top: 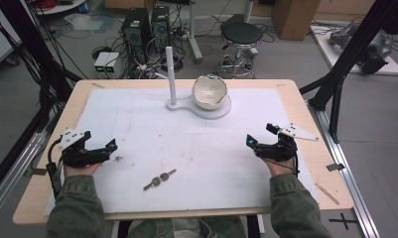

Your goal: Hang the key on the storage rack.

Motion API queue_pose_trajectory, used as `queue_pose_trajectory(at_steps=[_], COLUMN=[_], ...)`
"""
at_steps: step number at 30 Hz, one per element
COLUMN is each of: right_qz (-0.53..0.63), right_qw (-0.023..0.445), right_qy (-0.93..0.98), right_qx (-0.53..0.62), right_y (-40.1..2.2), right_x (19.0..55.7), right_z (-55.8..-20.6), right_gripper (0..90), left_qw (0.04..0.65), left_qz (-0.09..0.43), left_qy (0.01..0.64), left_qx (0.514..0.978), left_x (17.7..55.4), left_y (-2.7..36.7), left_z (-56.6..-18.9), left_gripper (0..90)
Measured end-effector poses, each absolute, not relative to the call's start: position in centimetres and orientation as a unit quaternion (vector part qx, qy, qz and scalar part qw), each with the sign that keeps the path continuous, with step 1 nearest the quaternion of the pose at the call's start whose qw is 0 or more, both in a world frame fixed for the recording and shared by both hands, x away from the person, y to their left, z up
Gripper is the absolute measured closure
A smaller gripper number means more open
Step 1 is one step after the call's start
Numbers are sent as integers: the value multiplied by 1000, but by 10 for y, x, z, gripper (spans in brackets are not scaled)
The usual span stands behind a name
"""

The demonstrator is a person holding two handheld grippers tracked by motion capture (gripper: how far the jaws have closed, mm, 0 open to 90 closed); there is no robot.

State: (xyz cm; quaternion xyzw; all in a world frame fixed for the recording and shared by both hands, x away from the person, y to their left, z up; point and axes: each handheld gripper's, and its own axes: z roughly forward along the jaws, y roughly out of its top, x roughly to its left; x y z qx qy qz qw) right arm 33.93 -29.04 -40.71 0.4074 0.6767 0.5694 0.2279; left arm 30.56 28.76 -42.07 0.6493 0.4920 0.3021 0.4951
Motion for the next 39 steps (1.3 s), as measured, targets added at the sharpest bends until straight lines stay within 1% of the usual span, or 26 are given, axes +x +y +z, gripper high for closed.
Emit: queue_pose_trajectory(at_steps=[15, 25, 31, 34, 39], right_qz=[567, 568, 569, 570, 569], right_qw=[231, 230, 231, 229, 230], right_qy=[677, 676, 677, 676, 677], right_qx=[408, 408, 406, 407, 405], right_y=[-291, -291, -291, -291, -291], right_x=[337, 337, 337, 337, 337], right_z=[-406, -406, -406, -406, -406], right_gripper=[5, 5, 5, 5, 5], left_qw=[496, 496, 494, 489, 482], left_qz=[299, 289, 275, 266, 255], left_qy=[495, 488, 471, 448, 432], left_qx=[648, 658, 677, 700, 718], left_x=[306, 306, 306, 305, 305], left_y=[287, 281, 269, 256, 242], left_z=[-421, -419, -414, -410, -407], left_gripper=[17, 17, 17, 17, 17])
